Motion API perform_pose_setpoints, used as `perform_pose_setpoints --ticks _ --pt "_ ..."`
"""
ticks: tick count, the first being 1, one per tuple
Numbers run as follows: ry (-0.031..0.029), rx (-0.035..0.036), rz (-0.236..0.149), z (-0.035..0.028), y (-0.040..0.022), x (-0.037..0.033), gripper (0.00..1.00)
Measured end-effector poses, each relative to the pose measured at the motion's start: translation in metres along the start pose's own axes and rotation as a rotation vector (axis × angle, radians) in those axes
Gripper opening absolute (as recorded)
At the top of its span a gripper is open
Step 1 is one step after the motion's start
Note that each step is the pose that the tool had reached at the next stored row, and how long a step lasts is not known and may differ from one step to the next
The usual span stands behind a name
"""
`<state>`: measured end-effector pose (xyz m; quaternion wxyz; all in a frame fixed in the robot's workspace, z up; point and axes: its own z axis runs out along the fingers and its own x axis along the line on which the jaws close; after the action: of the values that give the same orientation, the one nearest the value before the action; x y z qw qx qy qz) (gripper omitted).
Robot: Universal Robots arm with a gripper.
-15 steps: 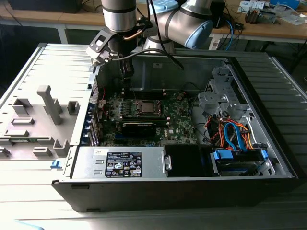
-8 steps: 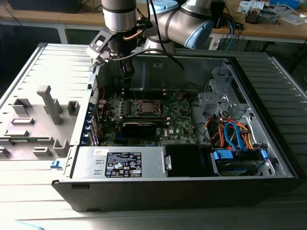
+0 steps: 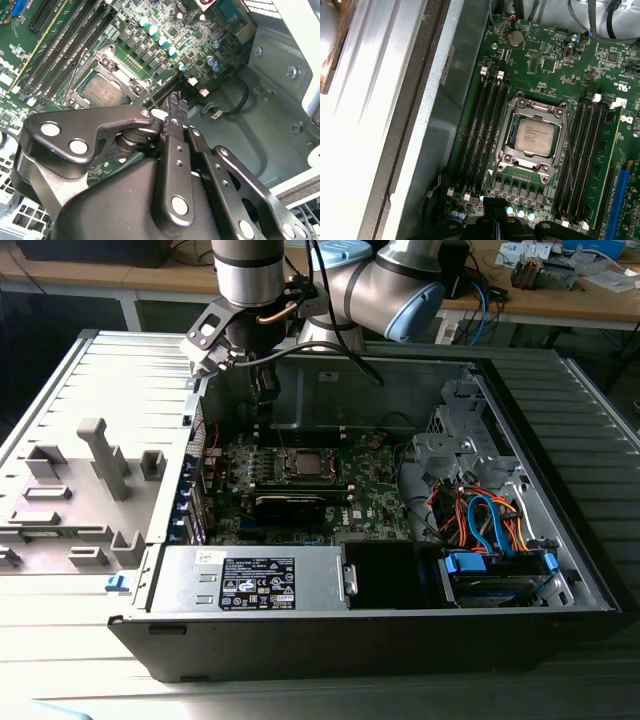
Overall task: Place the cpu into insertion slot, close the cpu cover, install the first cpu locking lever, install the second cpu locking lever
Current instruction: 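Install the first cpu locking lever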
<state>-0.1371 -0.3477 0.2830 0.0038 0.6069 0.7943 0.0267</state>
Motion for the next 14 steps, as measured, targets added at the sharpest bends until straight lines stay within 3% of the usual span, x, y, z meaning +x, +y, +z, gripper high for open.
perform_pose_setpoints --ticks 14 --pt "0.0025 0.0014 -0.052 0.0000 0.0000 0.0000 0.11"
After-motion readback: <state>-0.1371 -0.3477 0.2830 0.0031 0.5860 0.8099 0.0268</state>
